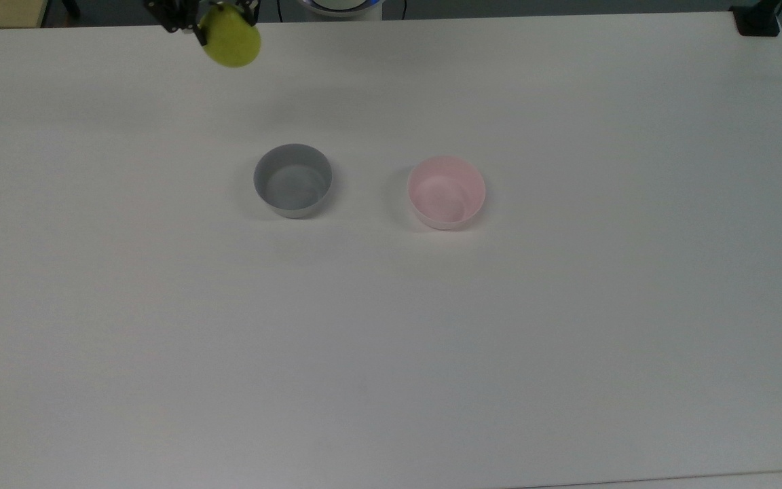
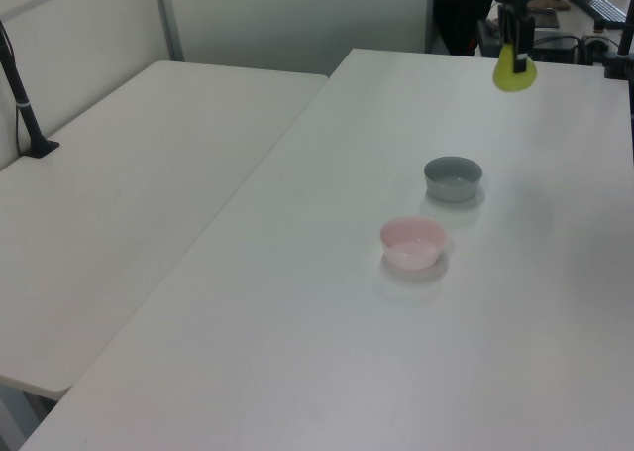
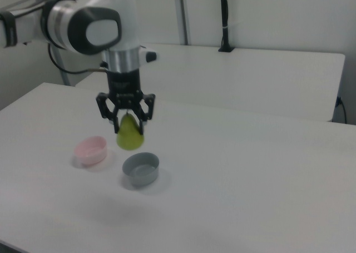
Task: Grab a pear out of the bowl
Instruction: 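Carry the pear away from the bowls and lower it to the table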
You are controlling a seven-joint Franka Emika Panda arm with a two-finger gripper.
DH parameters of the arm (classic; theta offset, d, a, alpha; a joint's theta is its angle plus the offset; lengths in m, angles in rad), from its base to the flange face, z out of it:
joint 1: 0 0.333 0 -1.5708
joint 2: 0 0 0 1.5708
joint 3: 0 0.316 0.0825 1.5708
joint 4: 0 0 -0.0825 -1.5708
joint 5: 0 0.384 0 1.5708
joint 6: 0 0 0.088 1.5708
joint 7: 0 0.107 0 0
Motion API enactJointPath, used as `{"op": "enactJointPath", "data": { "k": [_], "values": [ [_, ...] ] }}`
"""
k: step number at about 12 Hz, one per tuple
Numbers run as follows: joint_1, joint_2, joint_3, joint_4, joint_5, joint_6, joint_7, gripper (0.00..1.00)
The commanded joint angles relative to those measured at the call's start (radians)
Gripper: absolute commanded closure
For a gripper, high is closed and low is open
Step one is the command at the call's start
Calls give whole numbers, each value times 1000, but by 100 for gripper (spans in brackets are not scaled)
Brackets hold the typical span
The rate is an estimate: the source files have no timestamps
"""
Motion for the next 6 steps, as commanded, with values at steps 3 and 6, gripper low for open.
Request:
{"op": "enactJointPath", "data": {
  "k": [3,6],
  "values": [
    [-75,55,-35,-185,-8,316,-75,86],
    [-125,143,-55,-189,-12,446,-63,86]
  ]
}}
